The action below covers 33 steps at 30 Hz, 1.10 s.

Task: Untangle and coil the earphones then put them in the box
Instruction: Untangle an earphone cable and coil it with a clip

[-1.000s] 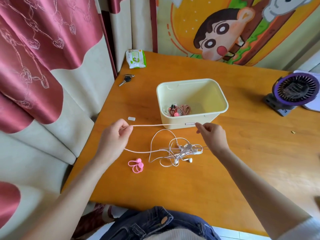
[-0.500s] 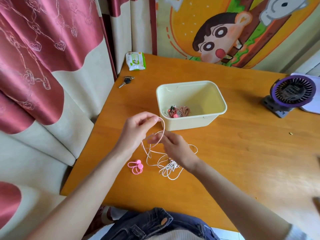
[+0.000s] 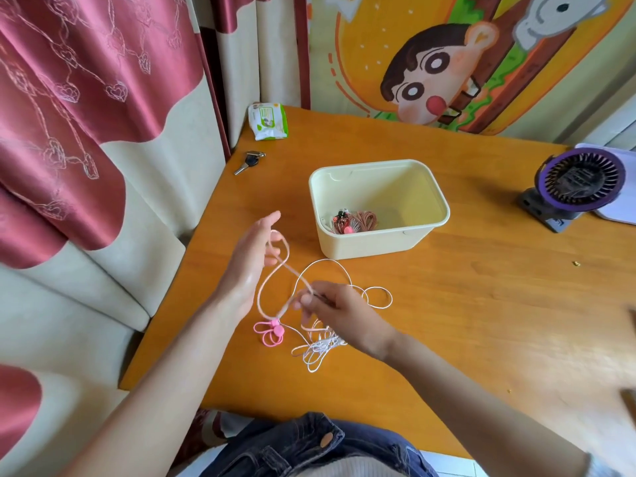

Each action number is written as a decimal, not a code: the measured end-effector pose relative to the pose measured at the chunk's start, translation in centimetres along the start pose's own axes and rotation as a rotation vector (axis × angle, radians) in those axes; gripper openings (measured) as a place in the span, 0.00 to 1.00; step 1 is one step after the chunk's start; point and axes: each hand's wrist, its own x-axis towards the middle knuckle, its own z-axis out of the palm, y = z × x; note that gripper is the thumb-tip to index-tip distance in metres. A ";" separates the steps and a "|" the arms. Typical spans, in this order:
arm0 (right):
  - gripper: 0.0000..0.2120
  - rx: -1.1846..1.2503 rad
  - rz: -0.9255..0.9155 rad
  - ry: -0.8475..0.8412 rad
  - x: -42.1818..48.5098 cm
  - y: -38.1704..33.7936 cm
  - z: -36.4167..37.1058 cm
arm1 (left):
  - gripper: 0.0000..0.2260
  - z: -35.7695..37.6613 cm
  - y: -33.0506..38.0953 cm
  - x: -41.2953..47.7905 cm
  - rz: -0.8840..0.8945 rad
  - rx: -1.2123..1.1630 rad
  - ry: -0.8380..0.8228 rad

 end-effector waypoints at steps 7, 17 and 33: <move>0.08 0.099 -0.014 0.159 1.3 -0.8 -2.3 | 0.13 1.2 -3.2 -2.1 -0.104 0.009 -0.165; 0.11 -0.053 0.074 0.439 1.7 0.2 -5.7 | 0.13 1.1 -4.8 -2.9 0.016 0.326 -0.269; 0.12 -0.081 0.187 0.640 2.3 3.0 -7.1 | 0.14 -3.4 -1.2 -2.6 -0.272 -0.522 -0.359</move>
